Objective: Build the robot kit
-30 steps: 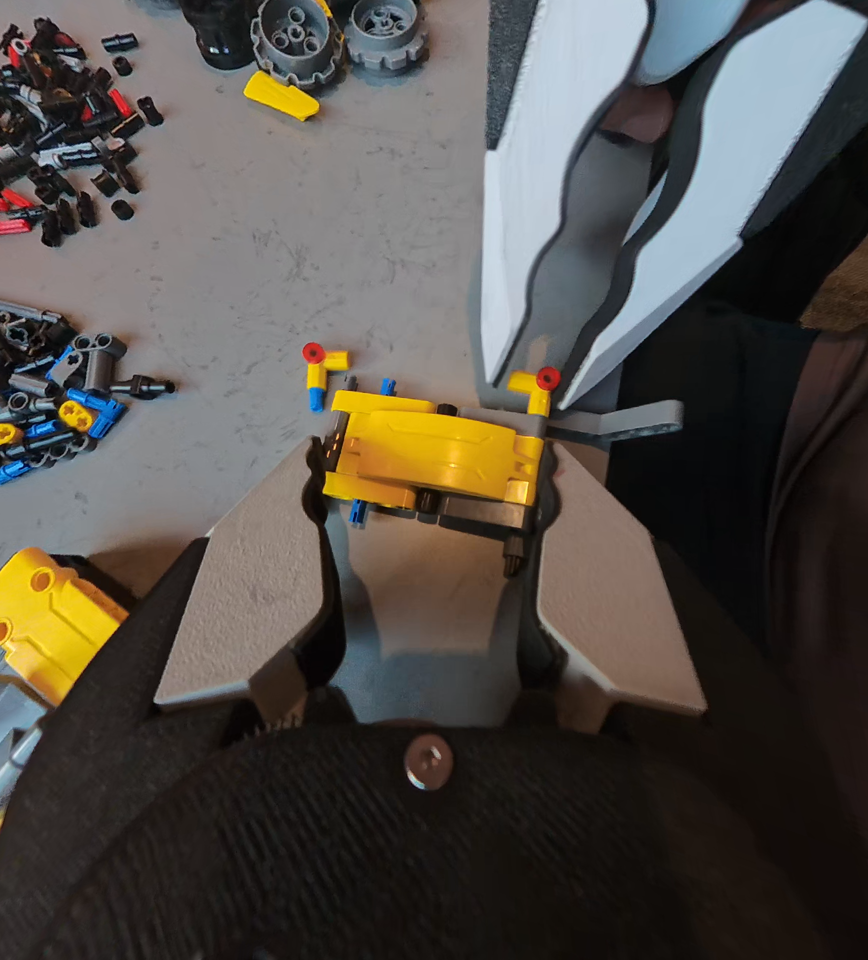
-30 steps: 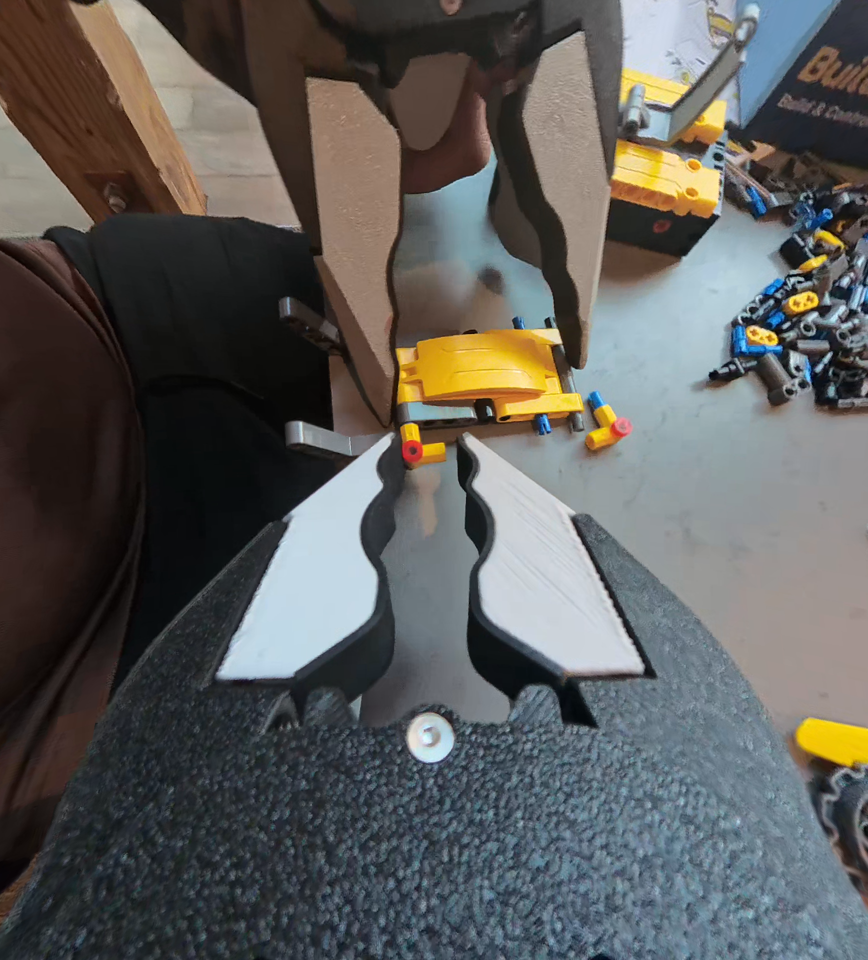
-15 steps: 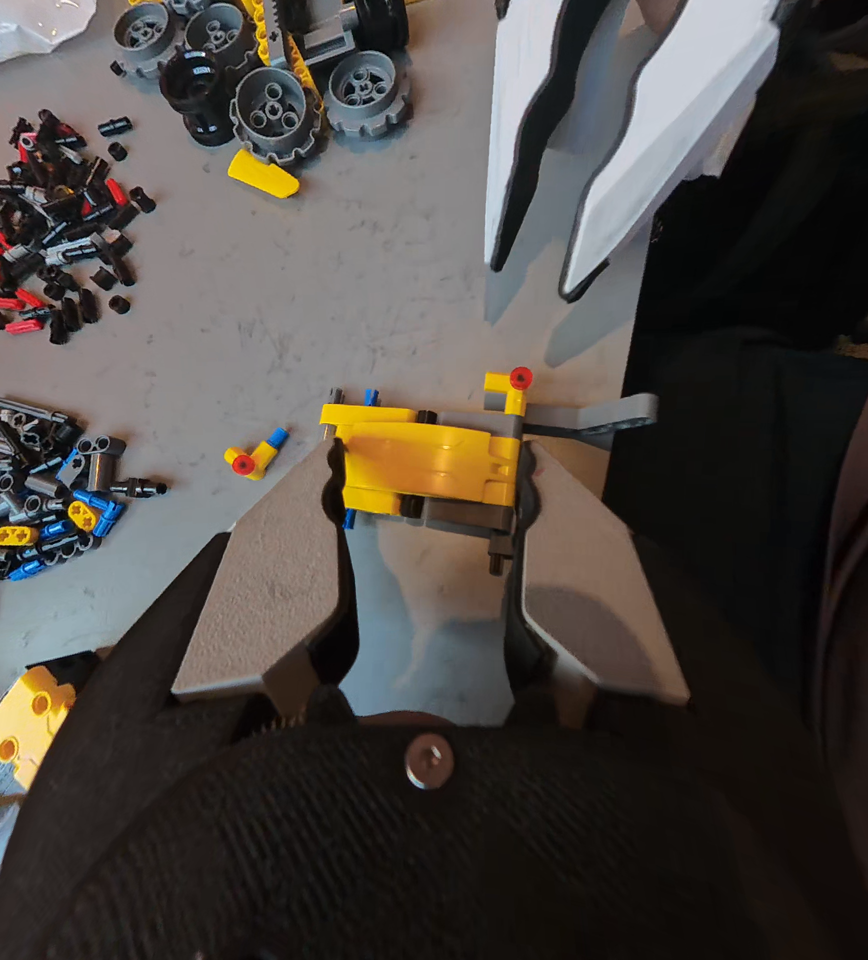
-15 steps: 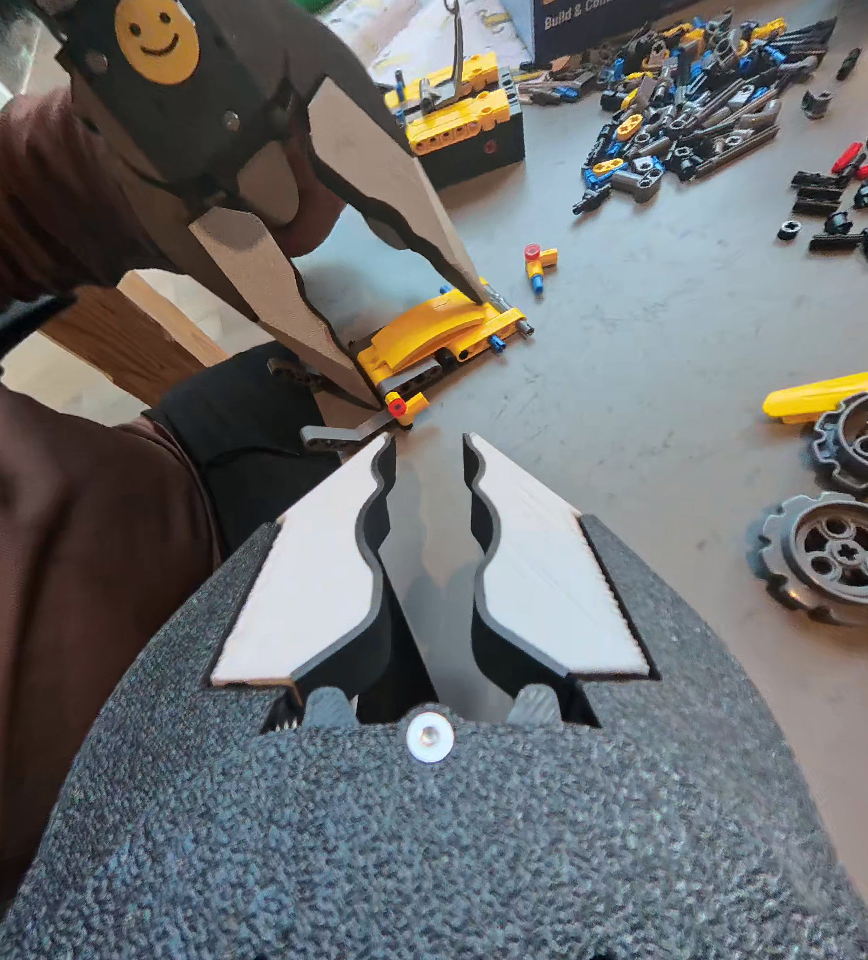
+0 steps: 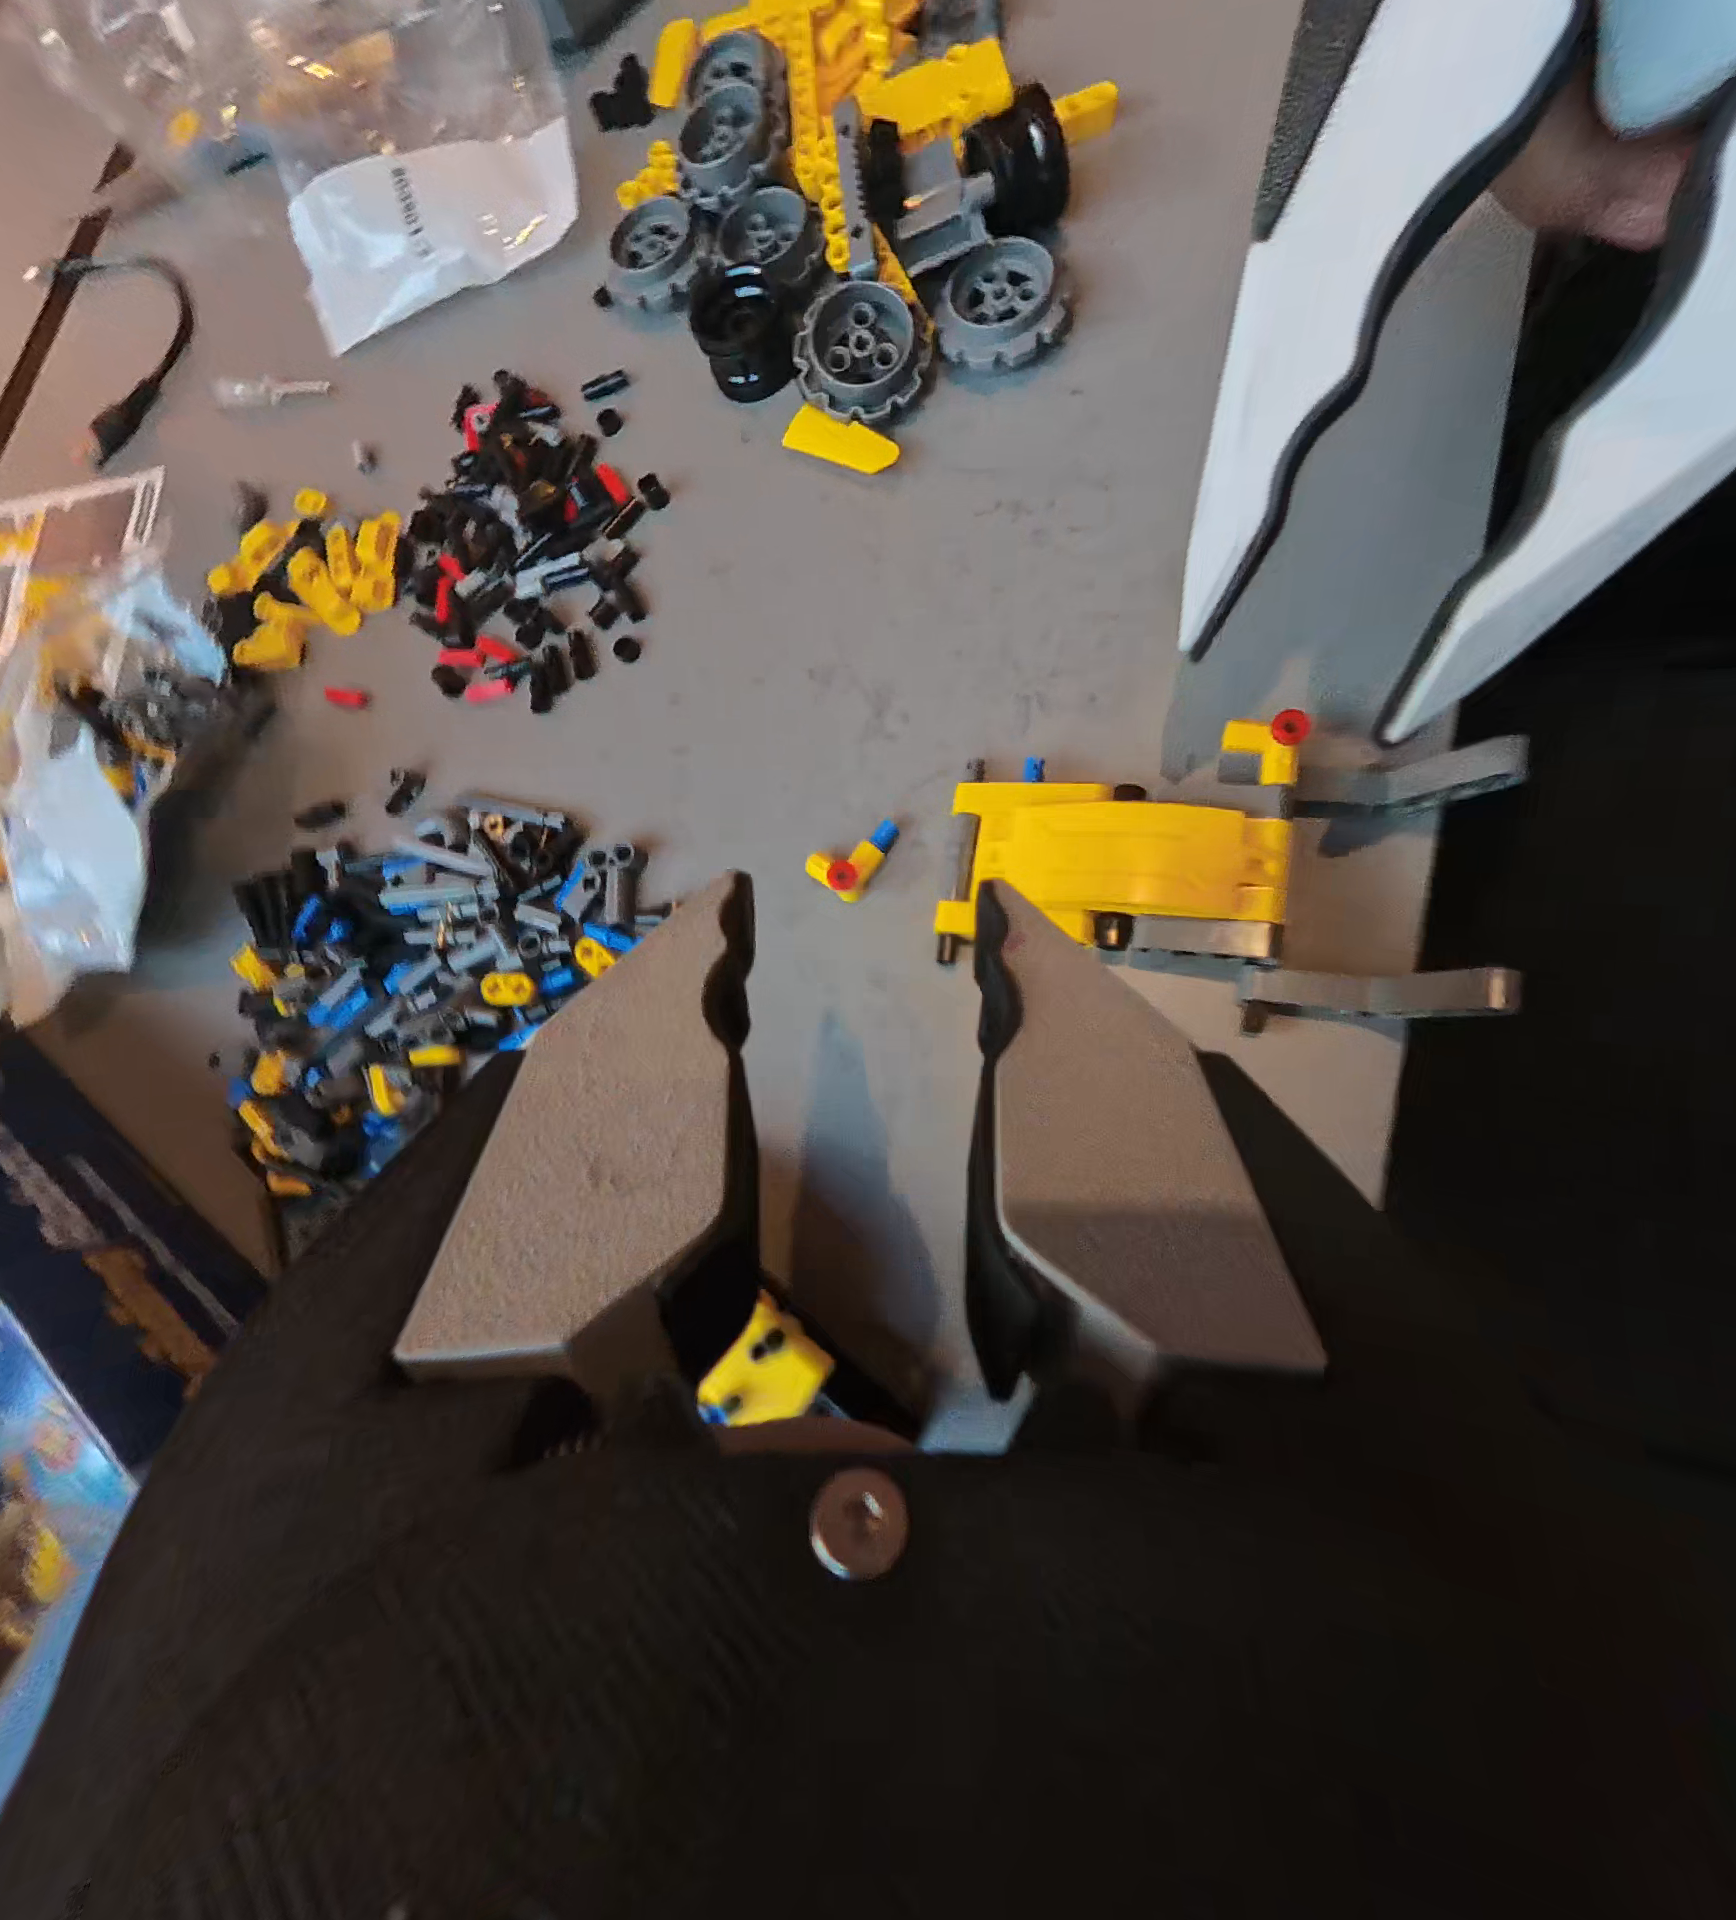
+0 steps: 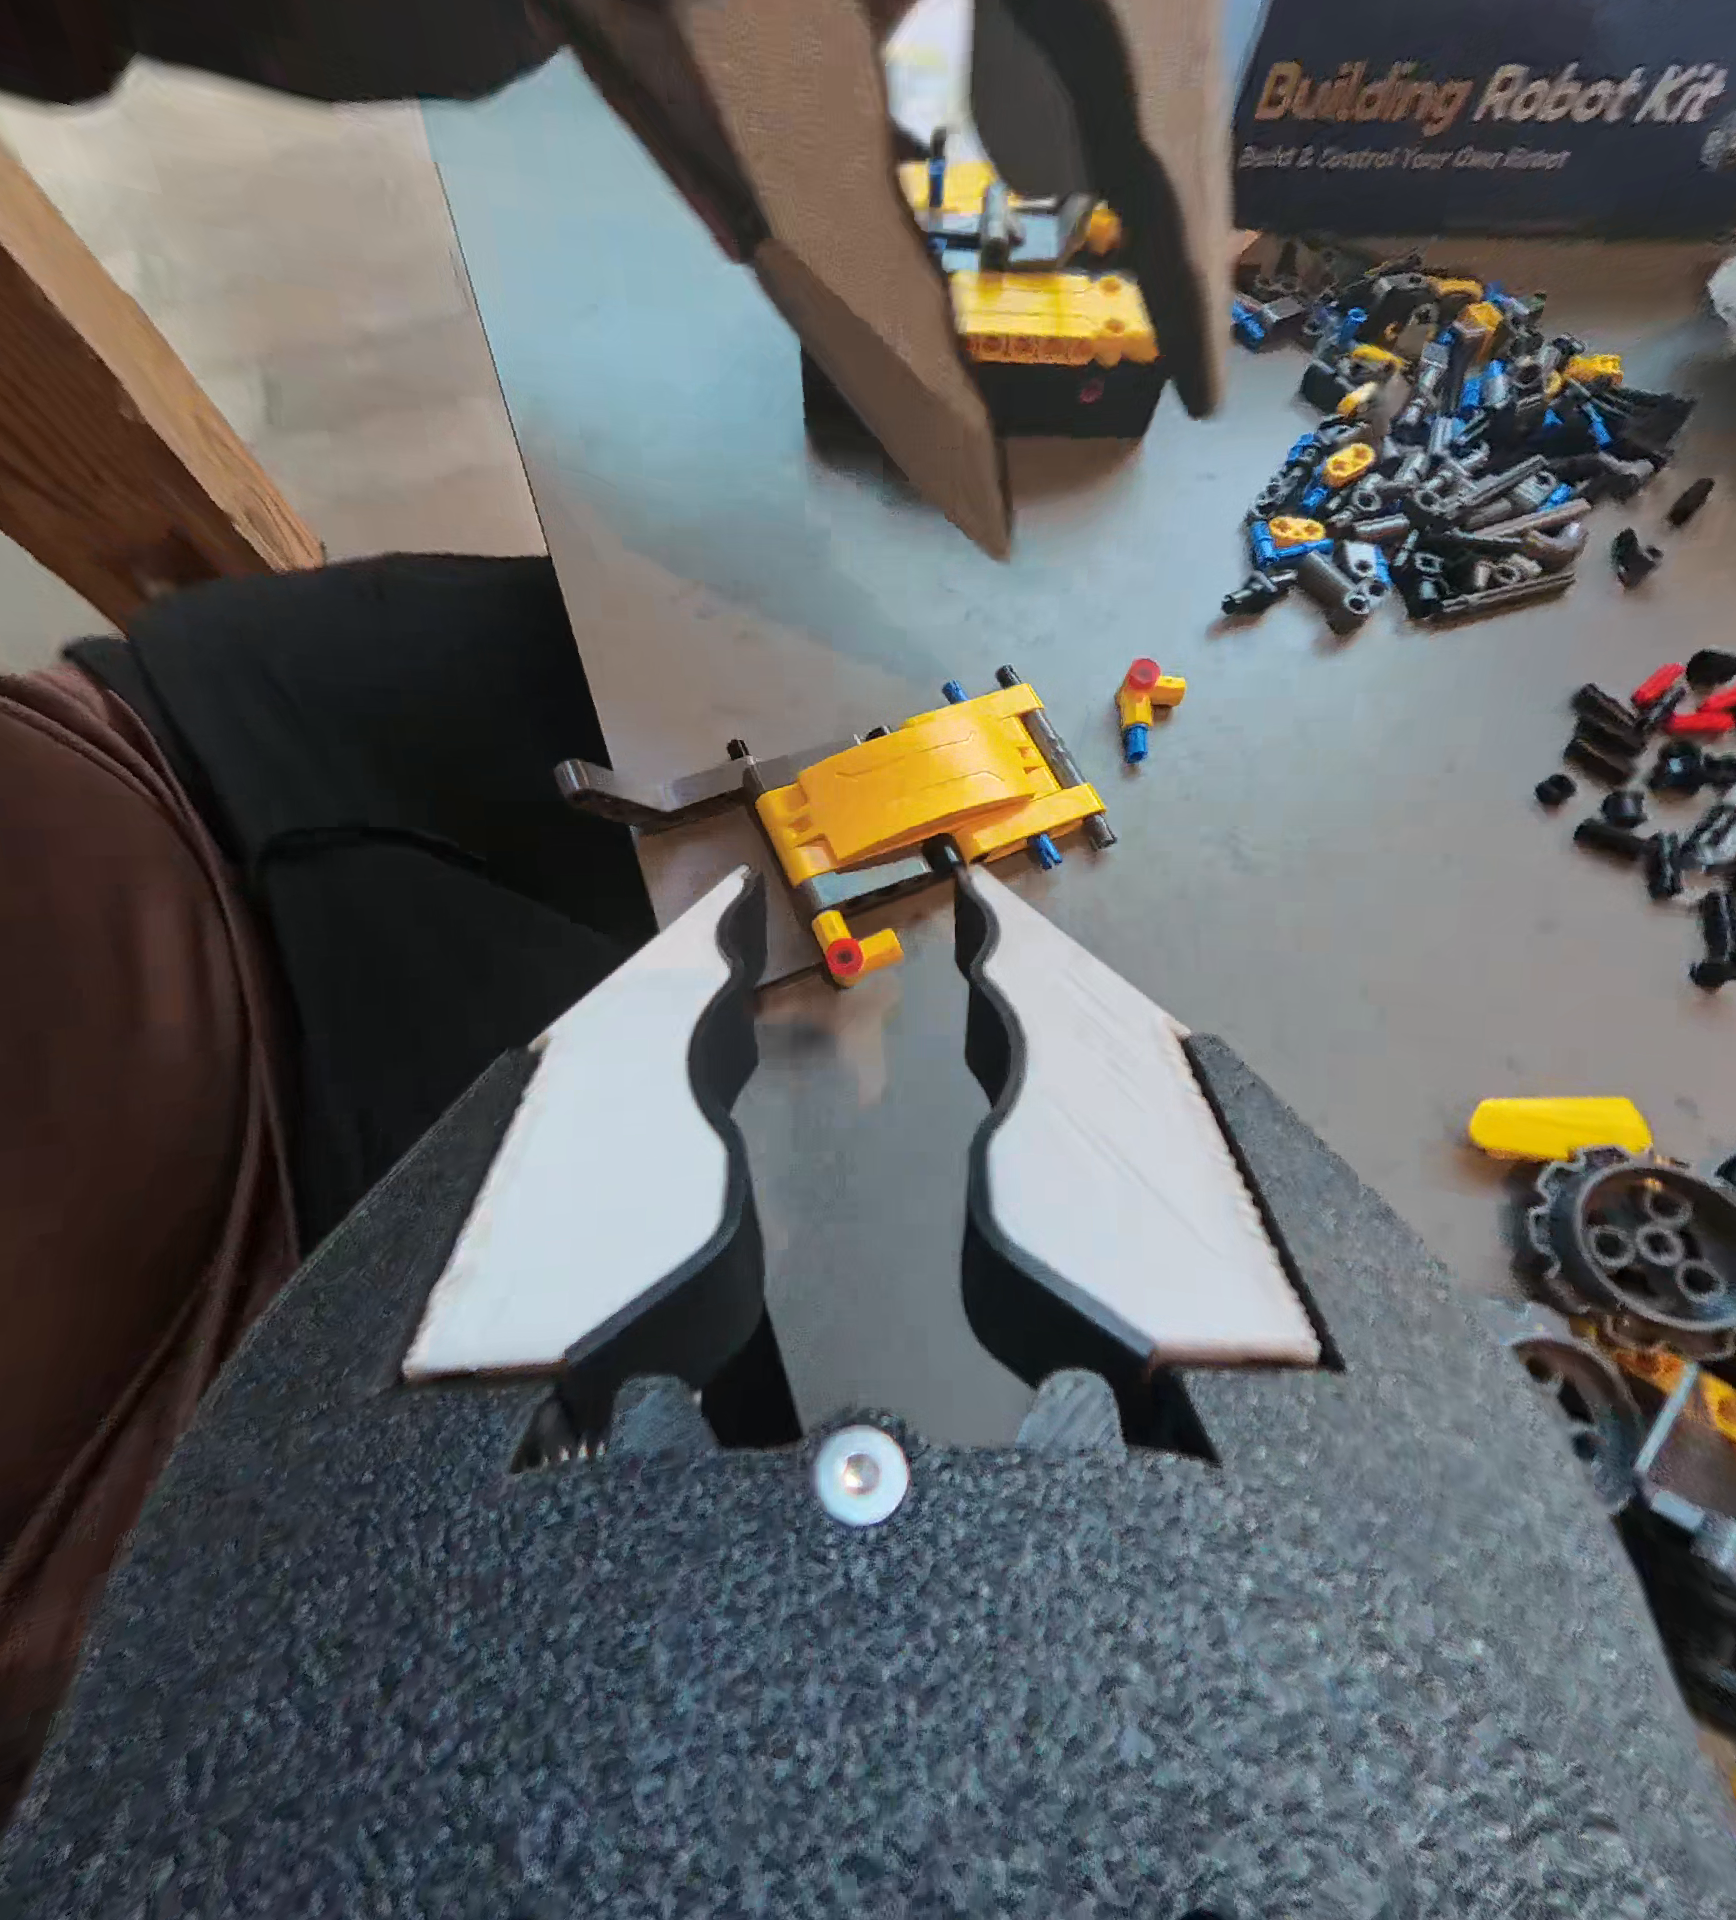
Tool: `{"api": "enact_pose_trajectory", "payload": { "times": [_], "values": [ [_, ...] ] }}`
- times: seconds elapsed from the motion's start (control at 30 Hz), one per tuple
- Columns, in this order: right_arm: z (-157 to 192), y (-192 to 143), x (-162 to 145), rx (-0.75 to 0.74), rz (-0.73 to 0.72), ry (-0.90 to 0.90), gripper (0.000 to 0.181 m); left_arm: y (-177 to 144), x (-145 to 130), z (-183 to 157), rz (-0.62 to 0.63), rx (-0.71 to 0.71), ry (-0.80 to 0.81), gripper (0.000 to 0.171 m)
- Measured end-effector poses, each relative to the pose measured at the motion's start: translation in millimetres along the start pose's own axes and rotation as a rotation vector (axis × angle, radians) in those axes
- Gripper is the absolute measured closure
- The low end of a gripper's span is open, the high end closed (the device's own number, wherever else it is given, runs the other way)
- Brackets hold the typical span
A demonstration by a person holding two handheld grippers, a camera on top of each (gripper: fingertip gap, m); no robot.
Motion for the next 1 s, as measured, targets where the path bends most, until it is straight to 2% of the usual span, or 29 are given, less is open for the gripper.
{"api": "enact_pose_trajectory", "payload": {
  "times": [0.1, 0.17, 0.27, 0.33, 0.43, 0.57, 0.7, 0.83, 0.93, 1.0],
  "values": [
    [6.3, 12.5, 7.9, -0.004, 0.067, -0.1, 0.145, 21.8, 10.2, 13.0, 0.122, 0.007, 0.125, 0.134],
    [7.1, 17.5, 8.3, -0.047, 0.115, -0.141, 0.144, 26.8, 13.2, 16.5, 0.183, -0.026, 0.103, 0.136],
    [4.1, 15.2, 2.1, -0.059, 0.126, -0.131, 0.141, 21.6, 7.4, 7.5, 0.133, -0.044, 0.041, 0.138],
    [0.7, 11.9, -1.3, -0.035, 0.113, -0.091, 0.138, 20.6, -6.7, 3.0, 0.138, 0.0, -0.007, 0.138],
    [-0.5, 12.5, 1.7, -0.026, 0.09, -0.104, 0.138, 20.6, -18.7, 0.5, 0.134, -0.016, -0.088, 0.139],
    [9.4, 24.6, 11.5, -0.004, 0.084, -0.21, 0.142, 29.6, -8.6, 12.6, 0.162, 0.004, 0.015, 0.142],
    [9.7, 29.6, 9.4, -0.015, 0.121, -0.242, 0.151, 48.3, 2.3, 18.3, 0.191, -0.071, 0.13, 0.148],
    [3.5, 23.0, 3.9, -0.036, 0.128, -0.216, 0.151, 59.5, -0.5, 20.0, 0.251, -0.151, 0.13, 0.151],
    [1.2, 20.4, 1.4, -0.039, 0.124, -0.203, 0.151, 62.2, -2.2, 16.2, 0.236, -0.189, 0.108, 0.171],
    [1.3, 18.7, 0.8, -0.039, 0.122, -0.204, 0.15, 61.7, -3.0, 14.0, 0.226, -0.166, 0.111, 0.171]
  ]
}}
Point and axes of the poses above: each gripper's, where its closed fingertips meet, y out along the fingers, x out of its top, z = x × y across the jaws, the point moved 10 cm from there along -y, back along the fingers, and after that the axes turned 4 degrees about z, right-handed, at the moved point
